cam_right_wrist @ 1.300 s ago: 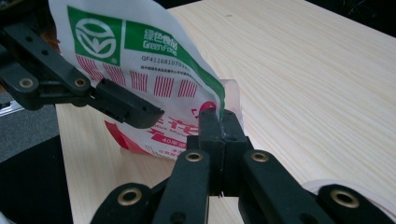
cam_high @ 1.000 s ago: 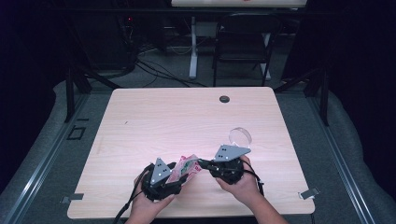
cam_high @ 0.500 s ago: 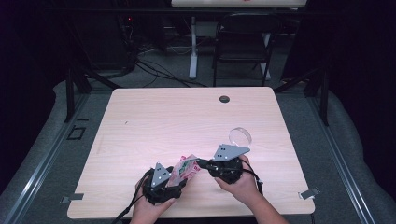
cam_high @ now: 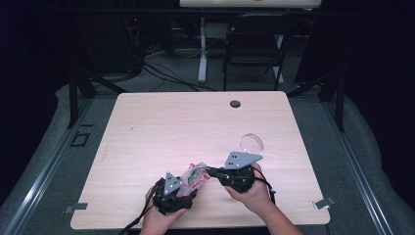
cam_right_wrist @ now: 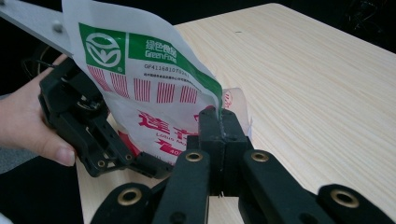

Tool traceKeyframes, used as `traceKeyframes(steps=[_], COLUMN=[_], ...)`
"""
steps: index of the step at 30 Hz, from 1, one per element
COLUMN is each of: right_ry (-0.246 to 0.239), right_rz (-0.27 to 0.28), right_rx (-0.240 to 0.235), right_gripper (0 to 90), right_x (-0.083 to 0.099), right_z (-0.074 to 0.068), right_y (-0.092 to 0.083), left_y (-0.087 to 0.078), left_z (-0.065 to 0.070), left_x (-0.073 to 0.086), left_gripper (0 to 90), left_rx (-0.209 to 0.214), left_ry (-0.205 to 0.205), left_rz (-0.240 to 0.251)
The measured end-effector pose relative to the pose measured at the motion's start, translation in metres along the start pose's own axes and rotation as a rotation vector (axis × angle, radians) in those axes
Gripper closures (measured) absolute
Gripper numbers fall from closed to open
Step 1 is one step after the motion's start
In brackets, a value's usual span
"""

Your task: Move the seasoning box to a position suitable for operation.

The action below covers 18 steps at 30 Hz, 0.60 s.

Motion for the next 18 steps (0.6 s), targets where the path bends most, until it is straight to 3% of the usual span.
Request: traceKeyframes(steps=[8, 18], right_ry=[0.000, -0.001], right_rz=[0.000, 0.003], right_rx=[0.004, 0.004], right_gripper=[90.0, 90.0], right_x=[0.001, 0.001], right_z=[0.000, 0.000], right_y=[0.000, 0.000], left_y=[0.006, 0.013], left_z=[0.002, 0.001], left_x=[0.003, 0.008], left_gripper=[23.4, 21.9], left_rx=[0.013, 0.014], left_ry=[-0.017, -0.006], left_rz=[-0.018, -0.055])
Point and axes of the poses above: each handheld gripper's, and its own axes: y roughly forward along the jaws, x roughly out of its underside, z roughly to its right, the point moved 7 cm from there along y, roughly forward along the jaws, and after that the axes turned 15 degrees about -x, right-handed, at the moved point
